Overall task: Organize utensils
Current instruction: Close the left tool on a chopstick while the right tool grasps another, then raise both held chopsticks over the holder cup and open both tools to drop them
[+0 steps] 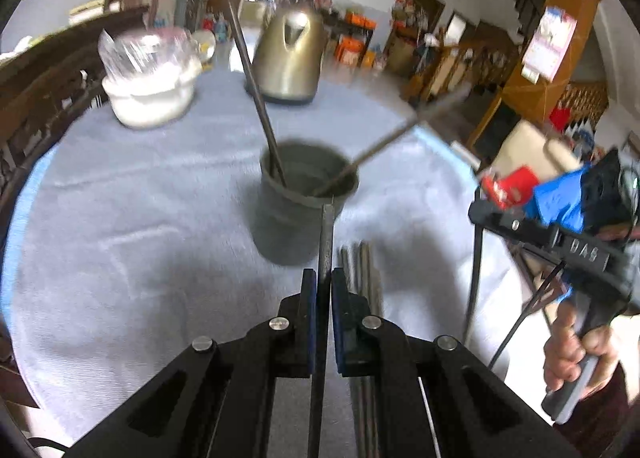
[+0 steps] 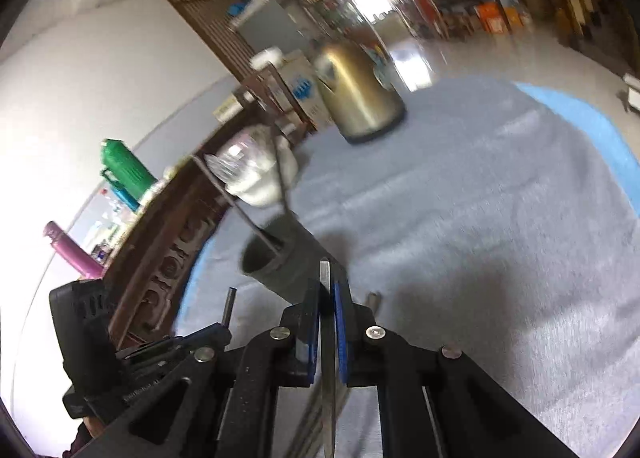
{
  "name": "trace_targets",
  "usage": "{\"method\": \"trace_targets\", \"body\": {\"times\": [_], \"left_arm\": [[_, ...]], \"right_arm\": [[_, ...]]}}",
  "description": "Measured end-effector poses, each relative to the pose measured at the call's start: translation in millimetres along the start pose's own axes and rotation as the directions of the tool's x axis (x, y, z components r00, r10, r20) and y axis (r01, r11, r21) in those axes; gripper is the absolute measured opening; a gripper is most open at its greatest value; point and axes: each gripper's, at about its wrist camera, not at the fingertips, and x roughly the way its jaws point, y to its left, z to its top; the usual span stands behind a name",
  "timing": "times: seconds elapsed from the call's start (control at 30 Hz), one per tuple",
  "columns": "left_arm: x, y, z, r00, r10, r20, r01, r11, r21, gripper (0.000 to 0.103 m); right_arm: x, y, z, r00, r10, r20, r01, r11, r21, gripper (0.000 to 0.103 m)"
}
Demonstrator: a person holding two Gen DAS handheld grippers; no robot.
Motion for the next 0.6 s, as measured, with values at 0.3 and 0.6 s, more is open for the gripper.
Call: {"method": "trace_targets", "body": {"times": [0.3,0.6], "left_arm": [[-70,6,36,0.945,-0.005,0.327,0.047,0.992,-0.119,0.007],[-94,4,68,0.88,0.002,0.474,0.092,0.98,-0.175,0.007]], "right_arm": [[-42,50,22,0.974,0.07,0.218,-0.041,0.99,-0.132,0.008],[-63,91,54,0.908,0.139,0.394,-0.065,0.979,-0.195,0.008]]}}
